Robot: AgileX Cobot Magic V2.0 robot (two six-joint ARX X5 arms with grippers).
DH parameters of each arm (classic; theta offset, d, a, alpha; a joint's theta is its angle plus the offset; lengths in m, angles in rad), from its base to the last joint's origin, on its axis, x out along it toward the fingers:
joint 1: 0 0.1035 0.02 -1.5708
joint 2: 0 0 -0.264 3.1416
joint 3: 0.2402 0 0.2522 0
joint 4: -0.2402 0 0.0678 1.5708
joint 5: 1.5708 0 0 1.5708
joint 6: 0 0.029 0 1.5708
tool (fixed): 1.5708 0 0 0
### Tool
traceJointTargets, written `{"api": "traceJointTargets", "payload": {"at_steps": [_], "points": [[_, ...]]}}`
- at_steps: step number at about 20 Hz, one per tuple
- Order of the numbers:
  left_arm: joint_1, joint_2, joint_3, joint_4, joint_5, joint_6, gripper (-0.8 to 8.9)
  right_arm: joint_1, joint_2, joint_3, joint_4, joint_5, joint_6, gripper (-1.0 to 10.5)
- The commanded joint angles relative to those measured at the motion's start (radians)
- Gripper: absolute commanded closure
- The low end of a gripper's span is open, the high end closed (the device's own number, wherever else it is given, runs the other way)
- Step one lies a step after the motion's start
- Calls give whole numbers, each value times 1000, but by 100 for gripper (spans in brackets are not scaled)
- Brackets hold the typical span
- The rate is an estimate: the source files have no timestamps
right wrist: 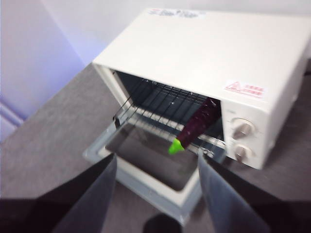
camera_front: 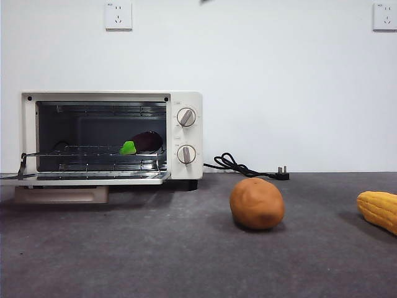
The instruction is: Take the eggplant from the table,put the eggplant in the oven
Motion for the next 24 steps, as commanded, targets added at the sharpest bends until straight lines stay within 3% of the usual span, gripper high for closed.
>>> {"api": "traceJointTargets", "payload": {"at_steps": [1, 8, 13, 18, 24], "points": [[-4, -3, -4, 7, 6, 10, 819, 2, -77, 3, -114, -2, -85, 663], [-4, 1, -4, 10, 6, 10, 819, 2, -222, 3, -398, -9, -135, 664], [-3, 13, -4, 10, 6, 10, 819, 2, -255, 3, -579, -98, -166, 676], [-3, 22, -4, 10, 6, 10, 819, 2, -256, 3, -678, -137, -233, 969], [-3, 23, -4, 12, 5, 10, 819, 2, -256, 3, -672, -137, -236, 958]]}}
